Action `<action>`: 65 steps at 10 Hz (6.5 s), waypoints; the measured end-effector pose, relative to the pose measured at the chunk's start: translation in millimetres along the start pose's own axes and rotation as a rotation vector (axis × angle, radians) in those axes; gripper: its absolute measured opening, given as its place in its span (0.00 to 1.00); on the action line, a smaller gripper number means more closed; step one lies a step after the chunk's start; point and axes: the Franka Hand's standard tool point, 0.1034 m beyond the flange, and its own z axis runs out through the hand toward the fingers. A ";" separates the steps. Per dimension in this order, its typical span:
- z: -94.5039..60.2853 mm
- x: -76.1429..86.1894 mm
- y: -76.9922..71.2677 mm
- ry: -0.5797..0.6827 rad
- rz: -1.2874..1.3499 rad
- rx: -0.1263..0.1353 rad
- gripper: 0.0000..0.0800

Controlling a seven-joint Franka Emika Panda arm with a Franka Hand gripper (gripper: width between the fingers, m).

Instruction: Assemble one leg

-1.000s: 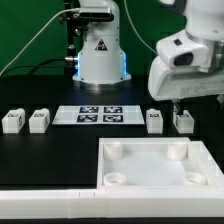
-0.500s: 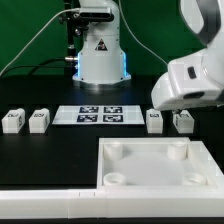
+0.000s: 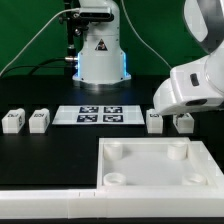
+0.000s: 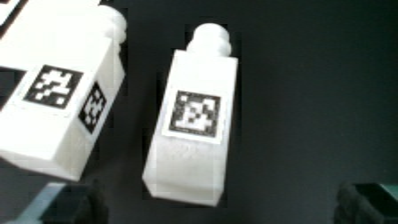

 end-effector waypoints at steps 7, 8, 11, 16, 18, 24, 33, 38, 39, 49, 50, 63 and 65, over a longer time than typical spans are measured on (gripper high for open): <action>39.1 3.1 -1.5 -0.030 0.017 -0.001 0.81; 39.0 3.2 -1.5 -0.030 0.017 -0.001 0.81; 39.2 3.2 -1.5 -0.030 0.017 -0.001 0.45; 39.2 3.2 -1.5 -0.030 0.017 -0.001 0.36; 39.2 3.2 -1.5 -0.030 0.017 -0.001 0.37; -54.0 -48.7 26.8 0.087 -0.033 0.021 0.37; -93.6 -44.4 49.3 0.366 -0.015 0.034 0.37; -202.5 -18.1 79.2 1.047 -0.085 -0.018 0.37; -201.9 -18.2 81.2 1.168 -0.081 -0.022 0.37; -227.6 63.7 119.4 1.497 -0.061 -0.034 0.37; -226.7 64.3 119.6 1.495 -0.062 -0.035 0.37; -191.1 84.3 93.8 1.450 -0.098 -0.020 0.37; -184.0 85.7 92.7 1.442 -0.099 -0.018 0.37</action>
Offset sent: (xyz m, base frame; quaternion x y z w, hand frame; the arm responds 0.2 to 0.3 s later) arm -0.0213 0.0046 -0.0109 -0.0281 -0.0144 0.0346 0.9989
